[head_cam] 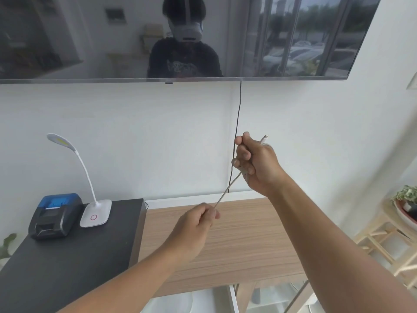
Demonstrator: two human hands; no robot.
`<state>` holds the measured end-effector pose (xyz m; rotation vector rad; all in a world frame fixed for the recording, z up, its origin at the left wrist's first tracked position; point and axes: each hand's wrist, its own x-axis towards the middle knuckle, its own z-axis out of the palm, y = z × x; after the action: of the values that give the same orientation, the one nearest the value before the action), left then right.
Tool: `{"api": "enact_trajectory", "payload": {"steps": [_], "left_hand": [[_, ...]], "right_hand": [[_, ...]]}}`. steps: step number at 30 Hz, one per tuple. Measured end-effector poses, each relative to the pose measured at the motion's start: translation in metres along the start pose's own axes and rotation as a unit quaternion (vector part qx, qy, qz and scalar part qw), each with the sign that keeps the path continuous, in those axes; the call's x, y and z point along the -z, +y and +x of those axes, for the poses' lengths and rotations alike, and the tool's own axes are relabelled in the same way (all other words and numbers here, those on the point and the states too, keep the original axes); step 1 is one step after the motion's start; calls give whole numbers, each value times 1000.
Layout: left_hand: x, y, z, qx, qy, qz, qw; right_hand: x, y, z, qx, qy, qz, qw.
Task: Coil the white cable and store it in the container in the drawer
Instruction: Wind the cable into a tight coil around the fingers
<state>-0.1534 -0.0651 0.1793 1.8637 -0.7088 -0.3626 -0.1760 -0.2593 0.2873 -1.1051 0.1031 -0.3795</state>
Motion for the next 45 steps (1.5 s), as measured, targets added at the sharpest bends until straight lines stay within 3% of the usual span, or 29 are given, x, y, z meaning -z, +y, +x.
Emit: {"api": "enact_trajectory", "payload": {"steps": [3,7,9,11,13,15,18,20,24,29,35,40,45], "left_hand": [[0,-18,-11,7,3,47,999],[2,-40,-28,56,21,3,998],[4,-50,-35,100,-16,6,995],[6,-46,-36,158,-75,76,982],[10,-22,-27,184,-59,142,971],[12,19,-12,141,-28,97,985],[6,70,13,57,-69,-113,990],[-1,84,25,33,-56,-118,991],[0,71,28,53,-7,-127,990],[19,58,29,134,-98,-259,951],[25,51,29,190,-140,-247,940],[41,64,46,186,-108,-302,929],[60,91,63,138,-93,-155,974]], "right_hand": [[2,-8,-1,4,0,-19,1000],[2,-16,0,14,-4,-18,1000],[-1,-17,1,14,-11,-30,999],[-5,-15,1,10,-26,-56,998],[-11,-10,1,6,-39,-86,996],[-17,-3,1,-3,-49,-113,992],[-25,8,-1,-36,-76,-113,990],[-26,10,-3,-69,-80,-86,991],[-18,8,-4,-66,-77,-50,994],[-5,8,-13,-64,-66,-23,995],[-2,-3,-19,-87,-123,13,988],[-5,-2,-27,-71,-205,-36,975],[-1,13,-30,-61,-216,-182,957]]}}
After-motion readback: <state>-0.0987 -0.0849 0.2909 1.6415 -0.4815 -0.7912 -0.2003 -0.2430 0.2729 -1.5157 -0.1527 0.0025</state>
